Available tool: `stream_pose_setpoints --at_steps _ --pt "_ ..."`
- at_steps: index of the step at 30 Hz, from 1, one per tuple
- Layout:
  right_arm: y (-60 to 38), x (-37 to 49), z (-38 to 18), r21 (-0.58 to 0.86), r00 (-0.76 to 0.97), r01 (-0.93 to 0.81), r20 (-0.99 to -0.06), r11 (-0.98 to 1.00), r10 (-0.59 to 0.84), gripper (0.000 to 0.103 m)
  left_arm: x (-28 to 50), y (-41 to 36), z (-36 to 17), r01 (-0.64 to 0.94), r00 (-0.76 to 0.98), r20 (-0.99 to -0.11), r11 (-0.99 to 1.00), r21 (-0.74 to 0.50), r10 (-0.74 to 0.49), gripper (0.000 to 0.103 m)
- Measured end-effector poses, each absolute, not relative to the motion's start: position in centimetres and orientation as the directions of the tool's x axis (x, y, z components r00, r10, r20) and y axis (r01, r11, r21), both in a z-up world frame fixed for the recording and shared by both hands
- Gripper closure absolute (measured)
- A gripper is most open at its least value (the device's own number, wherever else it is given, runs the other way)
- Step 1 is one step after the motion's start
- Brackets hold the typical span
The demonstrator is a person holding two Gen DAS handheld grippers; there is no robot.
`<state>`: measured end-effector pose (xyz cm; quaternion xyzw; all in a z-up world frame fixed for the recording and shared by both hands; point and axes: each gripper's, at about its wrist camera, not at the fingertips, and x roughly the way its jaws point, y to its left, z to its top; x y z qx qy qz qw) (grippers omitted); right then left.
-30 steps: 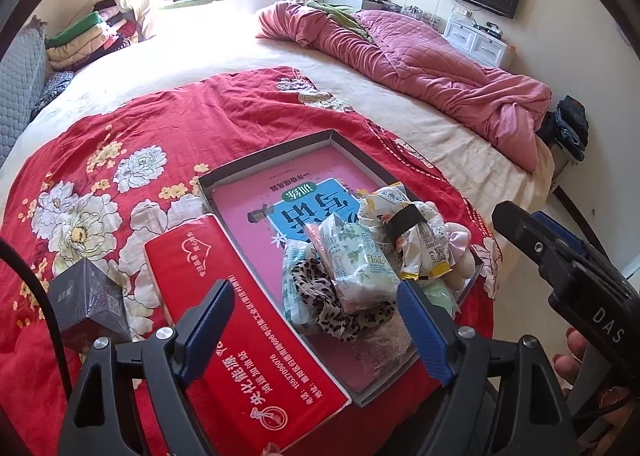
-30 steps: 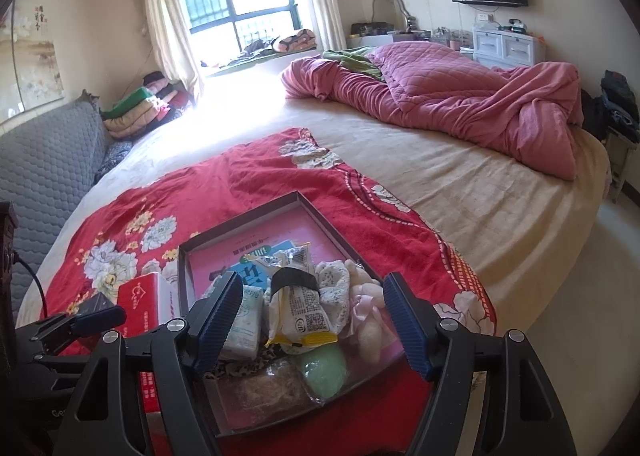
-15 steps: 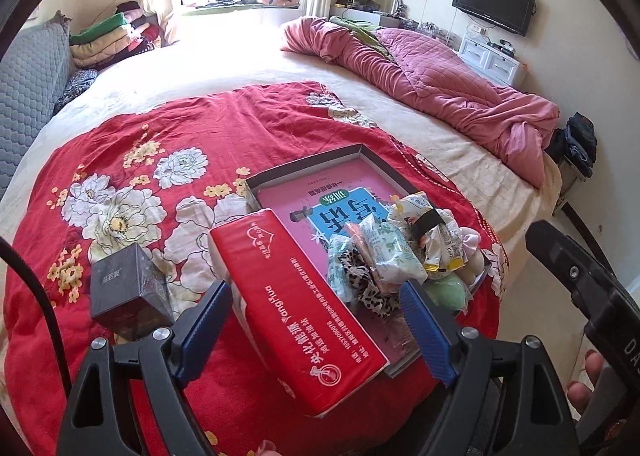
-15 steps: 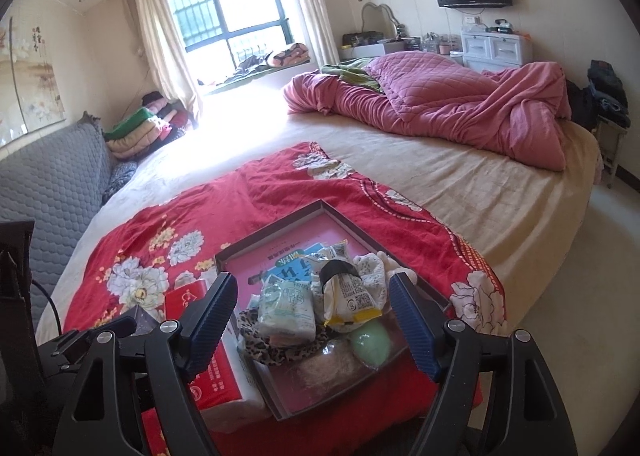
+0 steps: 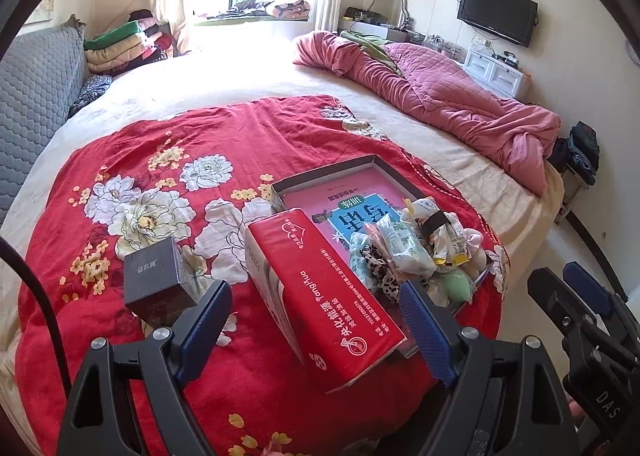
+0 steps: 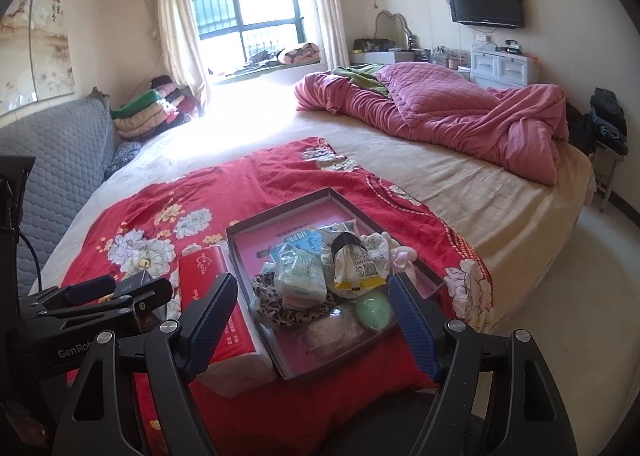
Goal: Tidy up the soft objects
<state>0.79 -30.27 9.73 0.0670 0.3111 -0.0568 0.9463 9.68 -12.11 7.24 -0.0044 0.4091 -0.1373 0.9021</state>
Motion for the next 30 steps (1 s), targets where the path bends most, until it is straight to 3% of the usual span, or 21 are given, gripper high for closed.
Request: stream_pose_setpoints --at_steps 9,30 --pt "-30.7 -0.4 9.0 0.119 0.775 0.196 -0.627 0.973 -0.079 0.024 8.2 -11.9 6.5 0.257 0.616 -0.746 0.960 -0.111 -0.252 0.018" --pt "-29.1 -2.1 5.8 0.034 0.711 0.206 -0.692 0.978 -0.125 0.024 6.4 -12.2 3.0 0.252 0.577 -0.781 0.962 -0.109 -0.240 0.018"
